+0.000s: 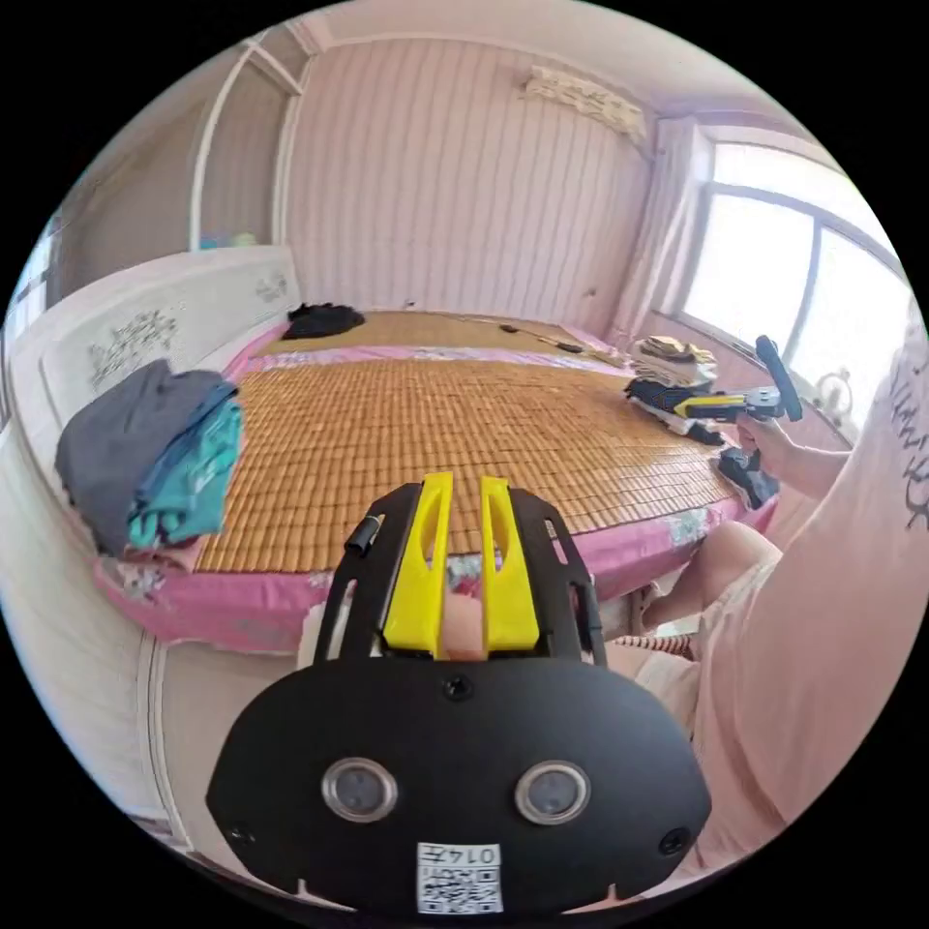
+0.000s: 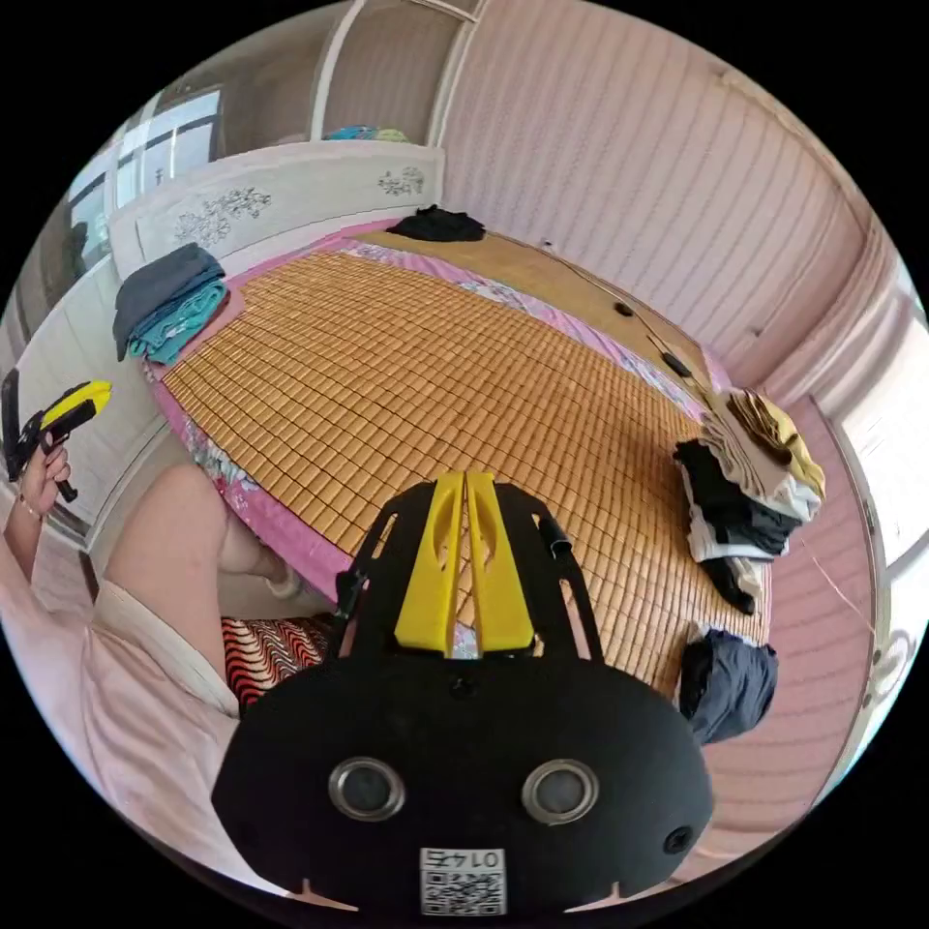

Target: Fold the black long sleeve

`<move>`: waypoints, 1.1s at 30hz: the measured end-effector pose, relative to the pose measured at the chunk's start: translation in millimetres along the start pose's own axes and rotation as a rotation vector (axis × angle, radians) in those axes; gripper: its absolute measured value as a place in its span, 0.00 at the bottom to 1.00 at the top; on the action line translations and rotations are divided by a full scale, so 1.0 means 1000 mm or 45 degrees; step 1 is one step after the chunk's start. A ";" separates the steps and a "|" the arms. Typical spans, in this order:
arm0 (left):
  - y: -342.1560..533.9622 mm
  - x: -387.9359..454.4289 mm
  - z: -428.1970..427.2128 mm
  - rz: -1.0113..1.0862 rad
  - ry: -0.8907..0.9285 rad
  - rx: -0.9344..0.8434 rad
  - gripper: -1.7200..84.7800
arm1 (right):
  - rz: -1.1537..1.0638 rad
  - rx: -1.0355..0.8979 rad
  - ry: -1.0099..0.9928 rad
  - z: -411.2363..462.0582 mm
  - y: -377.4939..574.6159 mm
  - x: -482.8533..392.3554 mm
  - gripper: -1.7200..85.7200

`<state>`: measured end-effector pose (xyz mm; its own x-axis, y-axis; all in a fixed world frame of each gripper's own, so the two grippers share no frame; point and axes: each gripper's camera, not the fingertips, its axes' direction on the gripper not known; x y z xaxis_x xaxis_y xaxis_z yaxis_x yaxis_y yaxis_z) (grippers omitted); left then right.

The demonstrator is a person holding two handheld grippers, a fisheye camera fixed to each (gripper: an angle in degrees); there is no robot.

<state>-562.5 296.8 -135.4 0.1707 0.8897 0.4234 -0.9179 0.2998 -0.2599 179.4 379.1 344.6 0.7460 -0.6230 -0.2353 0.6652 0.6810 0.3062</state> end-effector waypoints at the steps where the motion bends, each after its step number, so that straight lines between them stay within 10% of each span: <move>1: -0.024 0.035 0.018 0.107 0.118 0.061 0.08 | 0.123 -0.011 0.048 -0.012 0.032 0.026 0.03; 14: -0.210 0.401 0.228 0.831 0.957 -0.152 0.09 | 0.729 -0.188 0.277 -0.037 0.270 0.225 0.11; 33: -0.340 0.671 0.497 0.890 0.883 -0.612 0.15 | 0.835 -0.127 0.214 -0.028 0.357 0.375 0.03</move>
<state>-313.6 620.3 668.2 -0.0305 0.8707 -0.4909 -0.6805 -0.3778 -0.6279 697.5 399.1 340.0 0.9850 -0.0069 -0.1724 0.0678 0.9344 0.3498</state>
